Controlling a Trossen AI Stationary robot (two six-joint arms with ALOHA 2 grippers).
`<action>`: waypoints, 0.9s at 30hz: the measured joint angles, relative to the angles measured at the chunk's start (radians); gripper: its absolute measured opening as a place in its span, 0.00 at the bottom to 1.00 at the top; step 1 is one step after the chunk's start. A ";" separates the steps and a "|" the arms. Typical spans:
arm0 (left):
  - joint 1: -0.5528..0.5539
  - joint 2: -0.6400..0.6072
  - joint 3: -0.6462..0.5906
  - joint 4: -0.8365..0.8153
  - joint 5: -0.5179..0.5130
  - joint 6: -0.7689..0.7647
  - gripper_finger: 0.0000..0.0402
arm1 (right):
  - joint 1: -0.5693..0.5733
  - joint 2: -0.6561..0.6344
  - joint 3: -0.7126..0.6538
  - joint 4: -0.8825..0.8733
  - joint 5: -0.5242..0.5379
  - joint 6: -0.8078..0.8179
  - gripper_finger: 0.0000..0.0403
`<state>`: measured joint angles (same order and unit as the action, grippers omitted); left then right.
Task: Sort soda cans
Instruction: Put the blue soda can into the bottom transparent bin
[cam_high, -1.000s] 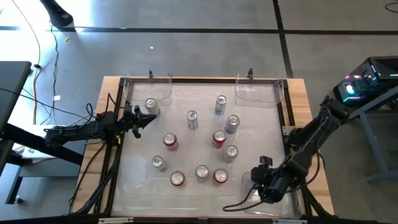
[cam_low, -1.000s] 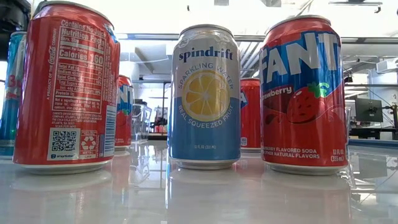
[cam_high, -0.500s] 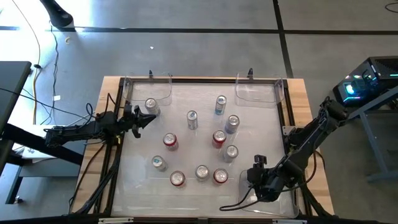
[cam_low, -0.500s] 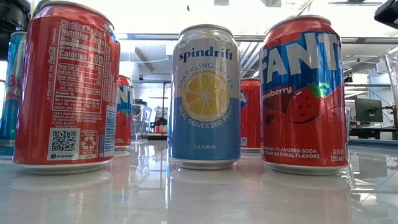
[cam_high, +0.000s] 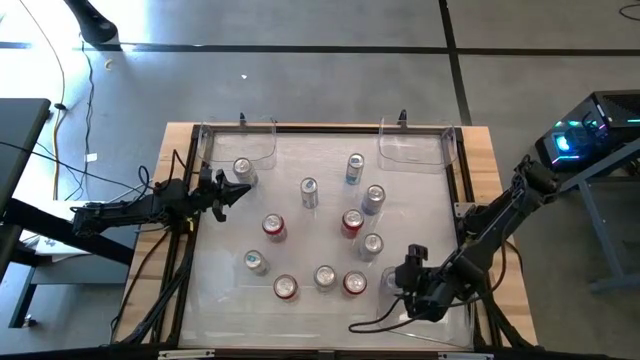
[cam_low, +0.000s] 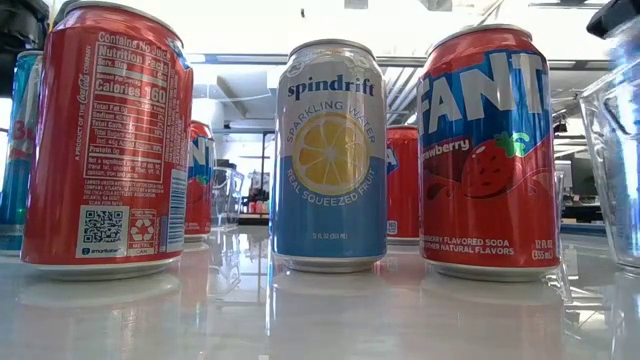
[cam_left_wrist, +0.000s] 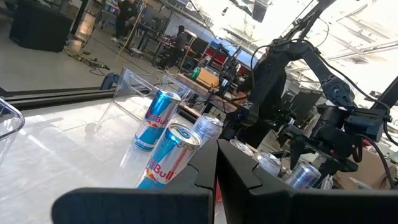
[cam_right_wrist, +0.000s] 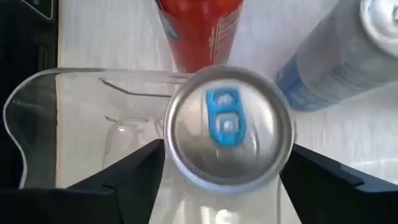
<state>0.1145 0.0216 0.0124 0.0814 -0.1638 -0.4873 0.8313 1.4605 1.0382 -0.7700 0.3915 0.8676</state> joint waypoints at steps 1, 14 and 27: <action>0.000 0.000 0.000 0.000 0.000 0.000 0.00 | -0.001 0.000 0.000 0.000 -0.010 0.014 0.75; 0.000 0.000 0.000 0.029 0.000 0.000 0.00 | -0.001 -0.085 0.001 -0.042 -0.080 0.118 0.77; 0.000 0.000 0.000 0.029 0.000 0.000 0.00 | 0.006 -0.211 0.117 -0.115 0.097 -0.006 0.77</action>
<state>0.1146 0.0216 0.0124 0.1101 -0.1642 -0.4870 0.8375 1.2491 1.1551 -0.8847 0.4885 0.8618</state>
